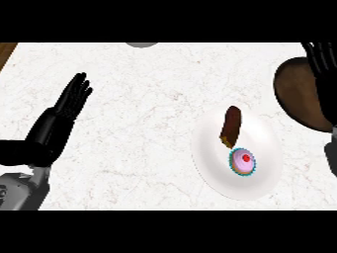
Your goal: Pick the sweet potato from the plate and place it in the pan
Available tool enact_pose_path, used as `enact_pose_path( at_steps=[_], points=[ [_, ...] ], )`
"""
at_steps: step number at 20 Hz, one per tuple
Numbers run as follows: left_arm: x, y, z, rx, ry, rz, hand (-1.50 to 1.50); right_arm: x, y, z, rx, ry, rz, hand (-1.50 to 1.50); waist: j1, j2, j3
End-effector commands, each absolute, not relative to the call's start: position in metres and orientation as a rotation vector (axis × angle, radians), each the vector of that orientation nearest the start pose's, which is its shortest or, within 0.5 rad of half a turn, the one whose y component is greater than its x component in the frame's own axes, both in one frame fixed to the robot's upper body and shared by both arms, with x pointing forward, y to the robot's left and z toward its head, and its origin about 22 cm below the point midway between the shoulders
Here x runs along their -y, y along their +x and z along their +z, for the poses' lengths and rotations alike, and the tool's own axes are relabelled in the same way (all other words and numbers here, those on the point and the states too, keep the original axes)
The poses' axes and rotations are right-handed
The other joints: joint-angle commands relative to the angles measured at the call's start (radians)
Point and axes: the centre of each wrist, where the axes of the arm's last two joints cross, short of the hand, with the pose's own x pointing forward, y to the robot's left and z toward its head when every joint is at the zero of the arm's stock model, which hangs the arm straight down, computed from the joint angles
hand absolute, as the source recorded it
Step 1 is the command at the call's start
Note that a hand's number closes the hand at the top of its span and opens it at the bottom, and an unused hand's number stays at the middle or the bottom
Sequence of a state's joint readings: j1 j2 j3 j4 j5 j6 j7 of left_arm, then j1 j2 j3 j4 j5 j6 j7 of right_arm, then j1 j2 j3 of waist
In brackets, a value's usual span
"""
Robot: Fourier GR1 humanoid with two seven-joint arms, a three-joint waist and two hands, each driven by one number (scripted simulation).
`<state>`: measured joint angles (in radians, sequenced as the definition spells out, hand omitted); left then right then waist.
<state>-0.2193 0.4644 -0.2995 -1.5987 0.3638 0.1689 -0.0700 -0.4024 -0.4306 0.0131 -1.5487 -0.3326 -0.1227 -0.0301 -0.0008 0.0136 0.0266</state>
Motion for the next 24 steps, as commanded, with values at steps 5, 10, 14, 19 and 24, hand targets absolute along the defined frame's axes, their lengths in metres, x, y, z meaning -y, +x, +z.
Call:
enact_pose_path(
  at_steps=[5,10,14,19,24],
  points=[
    [-0.273,0.294,0.080,1.717,0.161,-0.115,0.00,0.268,0.316,0.053,1.742,0.277,0.367,1.50,0.038,0.000,-0.023],
    [-0.282,0.286,0.056,1.624,0.210,-0.040,0.00,0.312,0.280,0.005,1.902,-0.216,0.406,-1.50,-0.005,-0.012,-0.024],
    [-0.273,0.286,0.055,1.628,0.223,-0.043,0.00,0.342,0.256,0.017,1.989,-0.434,0.452,-1.50,-0.025,-0.021,-0.026],
    [-0.292,0.295,0.048,1.610,0.239,-0.027,0.00,0.381,0.230,0.067,1.878,-0.435,0.667,-1.50,-0.025,-0.018,-0.029],
    [-0.291,0.295,0.056,1.616,0.219,-0.045,0.00,0.377,0.249,0.152,1.701,-0.552,0.910,-1.50,-0.012,-0.019,-0.030]
  ],
)
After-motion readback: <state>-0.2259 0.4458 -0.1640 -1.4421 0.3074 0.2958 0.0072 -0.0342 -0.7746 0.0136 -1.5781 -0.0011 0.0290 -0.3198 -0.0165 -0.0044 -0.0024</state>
